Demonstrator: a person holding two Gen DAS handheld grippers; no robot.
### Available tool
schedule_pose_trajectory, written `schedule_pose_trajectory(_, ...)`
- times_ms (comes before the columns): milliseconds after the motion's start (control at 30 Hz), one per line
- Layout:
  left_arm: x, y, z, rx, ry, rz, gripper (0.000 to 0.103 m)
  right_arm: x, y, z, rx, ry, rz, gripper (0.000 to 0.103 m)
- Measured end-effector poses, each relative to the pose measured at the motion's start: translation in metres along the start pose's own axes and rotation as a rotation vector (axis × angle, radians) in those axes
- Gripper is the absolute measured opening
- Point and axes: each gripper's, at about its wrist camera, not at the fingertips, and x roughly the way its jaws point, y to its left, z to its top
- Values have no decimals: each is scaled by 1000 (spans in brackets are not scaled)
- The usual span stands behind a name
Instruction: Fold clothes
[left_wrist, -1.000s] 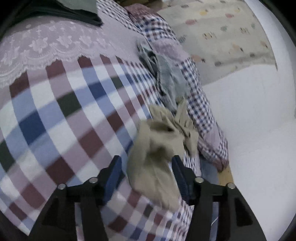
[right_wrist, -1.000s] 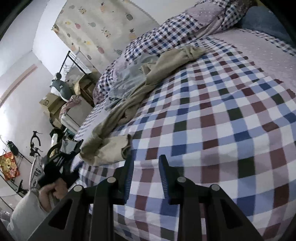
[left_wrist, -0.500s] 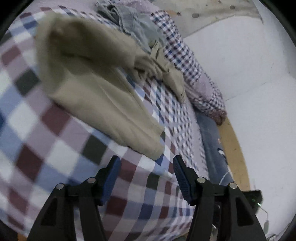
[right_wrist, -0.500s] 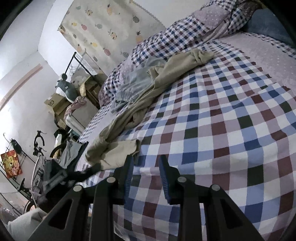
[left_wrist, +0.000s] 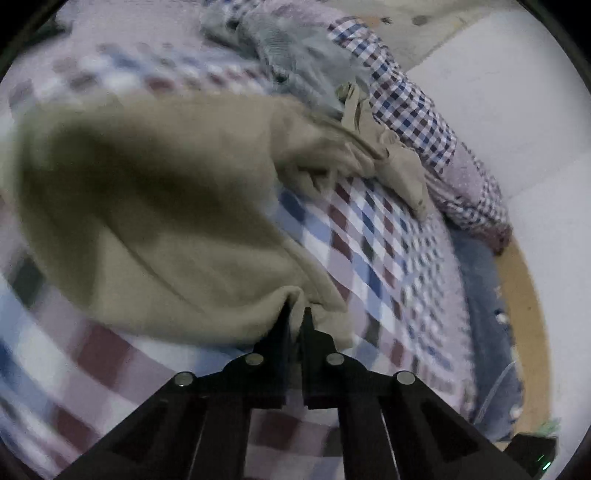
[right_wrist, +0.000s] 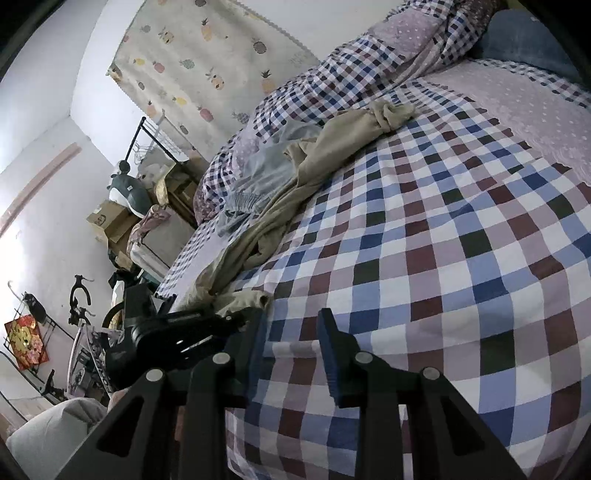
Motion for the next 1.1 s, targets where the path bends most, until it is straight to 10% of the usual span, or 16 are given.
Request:
schedule_pose_trajectory(467,-206,195,155,-197,-446,350,2,10,-1,2,26,6,5,32)
schedule_pose_trajectory(767,-256,227,198,-281,-641,469,2,16,-2,-3,7,33,-19,32)
schedule_pose_trajectory(1100,-219,276,169,-383,-493,402,9,16,-9,-4,10,45,-29,34)
